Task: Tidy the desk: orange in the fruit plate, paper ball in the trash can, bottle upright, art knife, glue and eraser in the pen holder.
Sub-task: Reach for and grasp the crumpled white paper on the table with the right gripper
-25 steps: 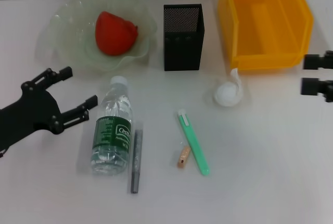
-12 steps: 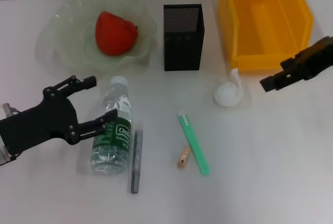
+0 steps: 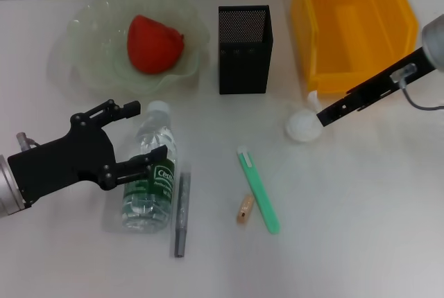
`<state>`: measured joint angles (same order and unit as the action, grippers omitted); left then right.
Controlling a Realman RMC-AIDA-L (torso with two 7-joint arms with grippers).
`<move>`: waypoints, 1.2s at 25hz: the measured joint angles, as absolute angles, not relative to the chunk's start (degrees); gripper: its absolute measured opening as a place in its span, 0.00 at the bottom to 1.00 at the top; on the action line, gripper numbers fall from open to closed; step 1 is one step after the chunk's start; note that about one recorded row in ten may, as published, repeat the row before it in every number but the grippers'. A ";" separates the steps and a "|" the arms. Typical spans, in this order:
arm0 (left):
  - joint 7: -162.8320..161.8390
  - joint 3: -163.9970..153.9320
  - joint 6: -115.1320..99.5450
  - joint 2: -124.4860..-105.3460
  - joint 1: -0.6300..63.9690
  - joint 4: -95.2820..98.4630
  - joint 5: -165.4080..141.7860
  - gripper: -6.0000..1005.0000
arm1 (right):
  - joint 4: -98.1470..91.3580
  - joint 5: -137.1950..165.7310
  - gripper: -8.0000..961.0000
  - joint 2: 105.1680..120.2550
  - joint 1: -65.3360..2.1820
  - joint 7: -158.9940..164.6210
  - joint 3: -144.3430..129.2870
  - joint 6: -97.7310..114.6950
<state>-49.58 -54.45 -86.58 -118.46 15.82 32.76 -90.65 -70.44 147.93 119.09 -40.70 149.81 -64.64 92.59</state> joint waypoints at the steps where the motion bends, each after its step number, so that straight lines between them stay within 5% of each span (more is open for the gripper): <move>1: -49.58 -54.54 -86.48 -118.47 15.85 32.75 -90.69 0.85 | -69.03 147.94 0.86 119.11 -40.80 150.03 -65.27 90.85; 28: -49.00 -55.81 -84.25 -118.56 15.83 31.29 -90.70 0.85 | -48.33 147.47 0.85 119.53 -48.08 150.09 -73.83 73.06; 30: -48.99 -55.81 -83.88 -118.57 15.83 31.29 -90.70 0.85 | -49.18 147.48 0.79 119.53 -47.71 150.09 -73.83 73.21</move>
